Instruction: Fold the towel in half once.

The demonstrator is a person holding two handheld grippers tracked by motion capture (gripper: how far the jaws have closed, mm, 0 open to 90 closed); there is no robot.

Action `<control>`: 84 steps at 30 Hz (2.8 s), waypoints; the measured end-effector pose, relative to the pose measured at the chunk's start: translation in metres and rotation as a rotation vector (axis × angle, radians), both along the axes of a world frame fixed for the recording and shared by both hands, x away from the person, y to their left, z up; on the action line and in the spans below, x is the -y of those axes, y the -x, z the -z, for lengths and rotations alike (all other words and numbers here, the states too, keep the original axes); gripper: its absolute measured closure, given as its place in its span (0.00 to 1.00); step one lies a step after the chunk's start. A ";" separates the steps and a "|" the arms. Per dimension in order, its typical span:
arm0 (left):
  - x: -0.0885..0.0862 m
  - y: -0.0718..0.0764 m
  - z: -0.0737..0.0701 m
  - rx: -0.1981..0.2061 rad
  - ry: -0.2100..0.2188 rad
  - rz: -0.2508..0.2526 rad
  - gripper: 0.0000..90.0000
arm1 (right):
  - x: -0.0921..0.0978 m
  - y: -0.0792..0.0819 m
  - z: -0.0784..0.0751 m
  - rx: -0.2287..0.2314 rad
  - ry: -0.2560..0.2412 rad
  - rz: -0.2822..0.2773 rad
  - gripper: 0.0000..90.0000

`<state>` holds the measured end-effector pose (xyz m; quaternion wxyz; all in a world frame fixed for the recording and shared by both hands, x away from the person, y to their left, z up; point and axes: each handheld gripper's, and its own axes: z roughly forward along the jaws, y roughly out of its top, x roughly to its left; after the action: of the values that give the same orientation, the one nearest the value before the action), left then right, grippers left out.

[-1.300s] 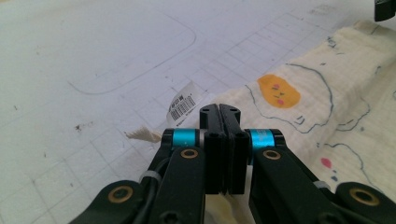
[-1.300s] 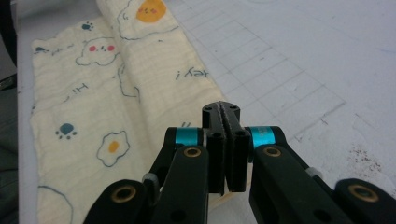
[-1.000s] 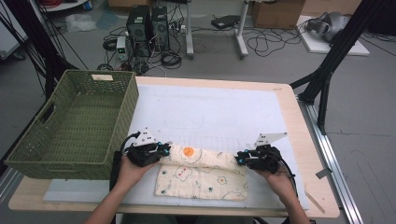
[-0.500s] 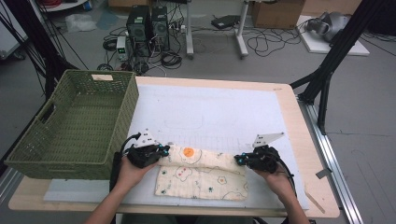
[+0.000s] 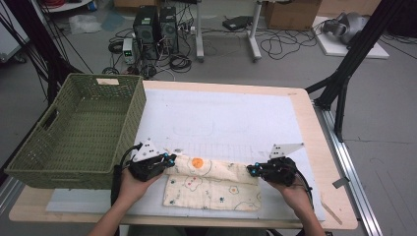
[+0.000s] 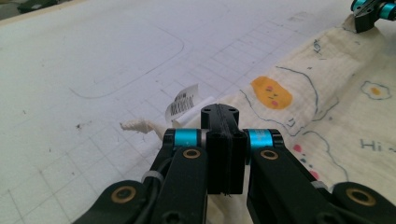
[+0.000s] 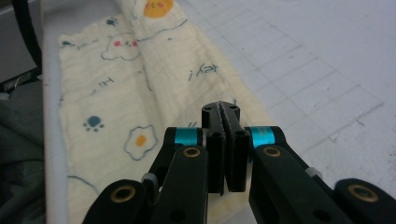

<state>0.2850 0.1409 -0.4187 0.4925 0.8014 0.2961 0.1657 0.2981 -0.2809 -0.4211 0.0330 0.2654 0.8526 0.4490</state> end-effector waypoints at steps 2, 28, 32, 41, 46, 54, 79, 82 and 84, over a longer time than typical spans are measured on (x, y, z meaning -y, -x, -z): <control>-0.002 0.008 -0.002 0.012 0.002 0.011 0.99 | 0.001 0.009 -0.005 0.019 -0.006 -0.012 0.99; -0.007 0.017 0.005 0.005 0.023 0.013 0.76 | 0.010 0.014 0.005 0.023 -0.014 0.026 0.69; -0.010 0.008 0.001 0.008 0.087 0.001 0.75 | 0.015 0.001 0.009 0.025 -0.012 0.054 0.65; -0.005 -0.009 0.015 -0.042 0.000 -0.017 0.71 | 0.014 -0.009 0.016 0.025 0.025 0.086 0.58; 0.001 -0.023 0.028 -0.105 -0.059 -0.039 0.65 | 0.017 -0.017 0.022 0.000 0.050 0.110 0.56; 0.010 -0.023 0.031 -0.134 -0.106 -0.015 0.92 | 0.009 -0.020 0.026 -0.020 0.080 0.039 0.88; 0.012 -0.033 0.014 -0.014 -0.037 -0.141 0.69 | 0.009 -0.033 -0.003 0.042 0.072 0.118 0.67; 0.008 -0.021 0.019 -0.070 -0.059 -0.067 0.70 | 0.006 -0.017 0.003 0.035 0.069 0.081 0.69; 0.006 -0.013 0.022 -0.081 -0.053 -0.036 0.72 | 0.004 -0.008 0.008 0.029 0.079 0.055 0.73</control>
<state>0.2985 0.1350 -0.4410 0.4556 0.8148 0.3258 0.1500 0.3061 -0.2845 -0.4296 0.0679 0.2805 0.8614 0.4179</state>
